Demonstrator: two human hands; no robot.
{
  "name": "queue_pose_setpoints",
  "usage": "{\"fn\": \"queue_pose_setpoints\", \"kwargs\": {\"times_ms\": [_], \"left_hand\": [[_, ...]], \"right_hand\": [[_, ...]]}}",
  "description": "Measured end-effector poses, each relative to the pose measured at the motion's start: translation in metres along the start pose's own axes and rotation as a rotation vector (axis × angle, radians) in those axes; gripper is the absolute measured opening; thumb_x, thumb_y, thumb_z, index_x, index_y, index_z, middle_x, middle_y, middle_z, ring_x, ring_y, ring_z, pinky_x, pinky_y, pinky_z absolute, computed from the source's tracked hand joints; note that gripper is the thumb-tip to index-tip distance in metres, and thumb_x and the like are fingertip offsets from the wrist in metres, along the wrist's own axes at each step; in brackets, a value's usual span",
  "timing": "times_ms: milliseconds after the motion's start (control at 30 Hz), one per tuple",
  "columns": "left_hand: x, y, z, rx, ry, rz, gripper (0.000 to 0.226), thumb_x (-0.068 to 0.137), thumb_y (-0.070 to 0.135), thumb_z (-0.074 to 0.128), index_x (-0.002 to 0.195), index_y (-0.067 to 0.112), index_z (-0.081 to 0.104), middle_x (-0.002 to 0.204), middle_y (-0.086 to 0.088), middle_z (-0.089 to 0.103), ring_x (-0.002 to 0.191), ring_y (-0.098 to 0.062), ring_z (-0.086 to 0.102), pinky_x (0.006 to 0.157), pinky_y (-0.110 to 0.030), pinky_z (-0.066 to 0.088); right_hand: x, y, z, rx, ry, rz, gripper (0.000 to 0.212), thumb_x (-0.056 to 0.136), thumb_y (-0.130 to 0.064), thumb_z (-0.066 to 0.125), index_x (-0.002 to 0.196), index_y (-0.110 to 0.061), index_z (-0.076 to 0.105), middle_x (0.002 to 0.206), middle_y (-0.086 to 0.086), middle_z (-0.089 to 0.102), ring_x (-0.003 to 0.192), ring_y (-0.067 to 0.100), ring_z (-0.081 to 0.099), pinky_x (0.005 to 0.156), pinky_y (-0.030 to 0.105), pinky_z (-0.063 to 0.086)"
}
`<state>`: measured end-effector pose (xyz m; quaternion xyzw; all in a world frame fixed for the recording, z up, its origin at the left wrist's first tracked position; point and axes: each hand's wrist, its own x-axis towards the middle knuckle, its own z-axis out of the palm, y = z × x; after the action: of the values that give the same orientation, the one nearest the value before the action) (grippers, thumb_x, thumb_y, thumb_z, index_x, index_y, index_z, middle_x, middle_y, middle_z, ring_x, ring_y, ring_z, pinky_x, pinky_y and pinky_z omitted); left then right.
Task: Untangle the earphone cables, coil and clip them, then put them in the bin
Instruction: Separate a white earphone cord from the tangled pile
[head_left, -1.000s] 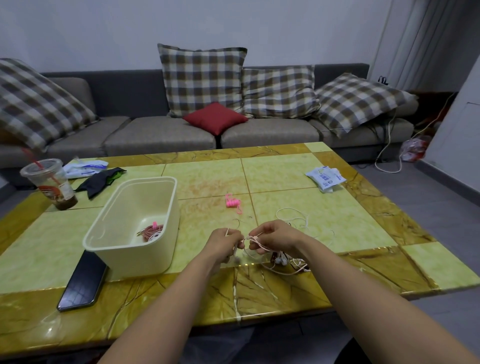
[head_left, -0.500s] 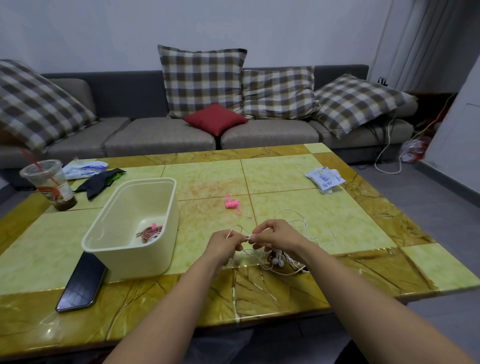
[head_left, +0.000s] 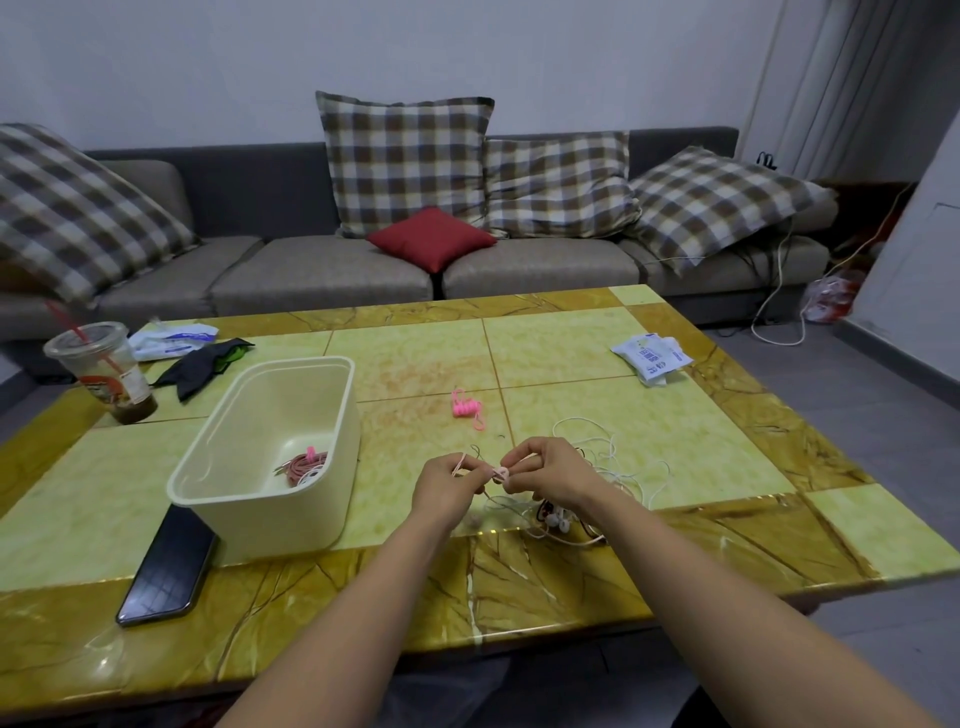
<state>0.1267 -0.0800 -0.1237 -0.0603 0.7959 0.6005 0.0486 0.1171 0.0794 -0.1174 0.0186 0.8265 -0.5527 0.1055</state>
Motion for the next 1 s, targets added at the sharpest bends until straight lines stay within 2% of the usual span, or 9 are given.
{"fn": "queue_pose_setpoints", "kwargs": {"times_ms": [133, 233, 300, 433, 600, 767, 867, 1000], "left_hand": [[0.002, 0.001, 0.002, -0.018, 0.043, 0.003, 0.012, 0.087, 0.021, 0.068, 0.08, 0.012, 0.073, 0.069, -0.002, 0.06, 0.068, -0.014, 0.051, 0.058, -0.027, 0.035], [0.002, 0.002, 0.003, -0.018, 0.04, 0.002, 0.014, 0.086, 0.023, 0.07, 0.08, 0.01, 0.072, 0.069, -0.001, 0.06, 0.073, -0.015, 0.054, 0.062, -0.028, 0.038], [0.003, 0.002, 0.004, 0.007, 0.031, -0.009, 0.018, 0.086, 0.026, 0.069, 0.083, 0.009, 0.071, 0.071, -0.001, 0.061, 0.071, -0.015, 0.053, 0.061, -0.028, 0.038], [0.003, 0.0, 0.006, 0.035, -0.005, -0.045, 0.023, 0.088, 0.029, 0.067, 0.091, 0.006, 0.068, 0.075, -0.004, 0.063, 0.053, -0.012, 0.041, 0.051, -0.027, 0.031], [0.0, 0.002, 0.004, 0.039, -0.008, -0.017, 0.025, 0.087, 0.028, 0.068, 0.09, 0.003, 0.069, 0.073, -0.003, 0.061, 0.053, -0.01, 0.04, 0.051, -0.026, 0.029], [-0.002, 0.002, 0.003, 0.023, -0.044, 0.022, 0.021, 0.091, 0.025, 0.065, 0.089, 0.004, 0.068, 0.072, 0.0, 0.059, 0.052, -0.005, 0.041, 0.048, -0.021, 0.031], [-0.002, 0.003, 0.002, 0.012, -0.078, 0.023, 0.023, 0.095, 0.021, 0.059, 0.09, 0.0, 0.066, 0.071, 0.001, 0.057, 0.049, -0.001, 0.043, 0.046, -0.015, 0.031], [-0.004, 0.005, 0.004, 0.016, -0.129, -0.012, 0.019, 0.096, 0.022, 0.056, 0.09, 0.006, 0.063, 0.067, 0.002, 0.051, 0.054, -0.01, 0.038, 0.044, -0.017, 0.03]], "right_hand": [[0.004, 0.001, 0.003, -0.022, 0.055, 0.023, 0.012, 0.078, -0.011, 0.078, 0.088, -0.01, 0.071, 0.079, 0.006, 0.074, 0.074, 0.013, 0.066, 0.059, 0.022, 0.044], [0.004, 0.001, 0.005, -0.03, 0.056, 0.009, 0.012, 0.08, -0.02, 0.078, 0.086, -0.009, 0.073, 0.079, 0.006, 0.072, 0.074, 0.012, 0.065, 0.063, 0.024, 0.045], [0.003, 0.001, 0.006, -0.044, 0.067, -0.007, 0.01, 0.08, -0.021, 0.077, 0.082, -0.012, 0.074, 0.078, 0.007, 0.072, 0.073, 0.013, 0.064, 0.065, 0.027, 0.046], [0.0, 0.0, 0.005, -0.044, 0.077, -0.04, 0.007, 0.082, -0.019, 0.074, 0.081, -0.012, 0.073, 0.072, 0.002, 0.068, 0.068, 0.009, 0.06, 0.06, 0.02, 0.044], [-0.004, 0.002, 0.004, 0.018, 0.048, -0.074, 0.008, 0.082, -0.018, 0.075, 0.081, -0.011, 0.077, 0.078, 0.007, 0.072, 0.069, 0.007, 0.06, 0.067, 0.023, 0.047], [-0.007, 0.002, 0.0, 0.116, 0.024, -0.056, 0.01, 0.084, -0.012, 0.069, 0.078, -0.008, 0.075, 0.078, 0.005, 0.069, 0.067, 0.008, 0.056, 0.059, 0.016, 0.041], [-0.007, 0.002, -0.002, 0.143, 0.007, -0.01, 0.022, 0.088, -0.011, 0.06, 0.07, -0.013, 0.071, 0.082, 0.006, 0.068, 0.071, 0.011, 0.054, 0.059, 0.021, 0.038], [-0.007, 0.001, -0.005, 0.067, -0.092, 0.026, 0.025, 0.093, -0.017, 0.051, 0.085, -0.003, 0.071, 0.068, -0.004, 0.061, 0.062, 0.007, 0.046, 0.059, 0.022, 0.033]]}}
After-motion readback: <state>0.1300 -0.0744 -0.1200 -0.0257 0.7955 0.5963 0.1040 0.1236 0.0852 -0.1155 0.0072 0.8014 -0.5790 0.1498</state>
